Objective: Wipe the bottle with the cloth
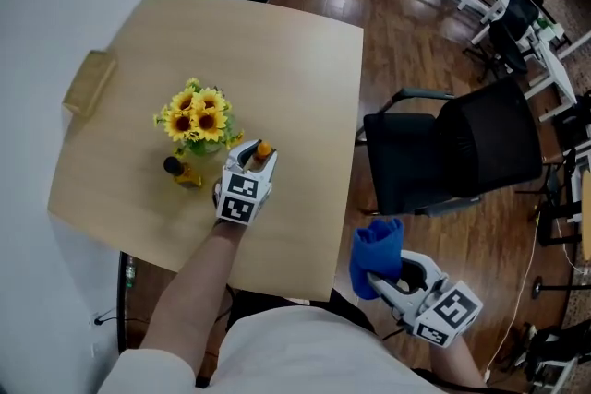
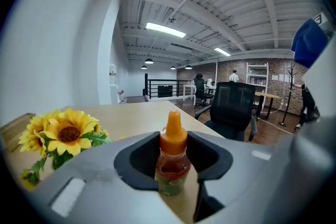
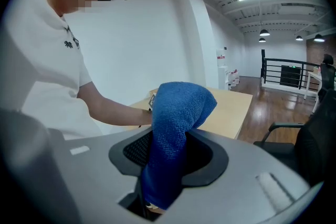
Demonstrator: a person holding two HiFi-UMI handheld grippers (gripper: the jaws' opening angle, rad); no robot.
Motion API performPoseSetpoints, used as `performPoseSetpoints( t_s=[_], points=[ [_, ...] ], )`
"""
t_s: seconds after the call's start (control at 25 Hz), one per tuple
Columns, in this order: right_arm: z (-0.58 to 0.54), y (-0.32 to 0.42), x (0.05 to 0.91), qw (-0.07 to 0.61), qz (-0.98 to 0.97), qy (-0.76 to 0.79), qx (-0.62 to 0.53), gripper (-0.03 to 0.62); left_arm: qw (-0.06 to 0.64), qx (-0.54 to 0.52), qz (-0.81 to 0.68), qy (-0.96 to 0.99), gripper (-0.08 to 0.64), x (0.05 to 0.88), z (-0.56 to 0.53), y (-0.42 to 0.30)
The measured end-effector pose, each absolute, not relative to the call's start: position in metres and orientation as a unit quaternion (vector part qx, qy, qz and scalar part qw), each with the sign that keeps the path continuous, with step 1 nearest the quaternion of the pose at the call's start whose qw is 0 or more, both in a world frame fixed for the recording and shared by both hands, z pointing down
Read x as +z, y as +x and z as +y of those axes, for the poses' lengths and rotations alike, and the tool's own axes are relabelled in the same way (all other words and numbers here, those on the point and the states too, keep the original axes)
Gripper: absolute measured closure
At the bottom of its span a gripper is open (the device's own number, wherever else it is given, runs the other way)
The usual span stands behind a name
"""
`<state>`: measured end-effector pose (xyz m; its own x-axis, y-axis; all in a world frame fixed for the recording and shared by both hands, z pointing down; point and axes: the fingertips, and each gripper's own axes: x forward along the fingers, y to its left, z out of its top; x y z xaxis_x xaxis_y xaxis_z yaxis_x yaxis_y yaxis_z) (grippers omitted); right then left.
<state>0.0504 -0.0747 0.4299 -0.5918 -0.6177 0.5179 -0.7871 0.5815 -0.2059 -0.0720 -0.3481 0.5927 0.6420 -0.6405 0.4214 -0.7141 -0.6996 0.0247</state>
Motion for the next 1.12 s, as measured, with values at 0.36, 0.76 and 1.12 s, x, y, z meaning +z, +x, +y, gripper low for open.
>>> performPoseSetpoints(
  t_s=[0.36,0.76,1.12],
  points=[
    [-0.098,0.038,0.41,0.175,-0.897,0.37,0.168,0.434,0.087,0.169,-0.343,0.92,0.402,0.509,-0.29,-0.08],
    [-0.159,-0.015,0.378,0.131,-0.953,0.26,0.085,0.434,0.087,0.141,-0.295,0.941,0.402,0.411,-0.2,-0.073],
    [-0.164,-0.024,0.403,0.124,-0.968,0.194,0.099,0.434,0.081,0.118,-0.317,0.938,0.402,0.365,-0.168,-0.067]
  ],
)
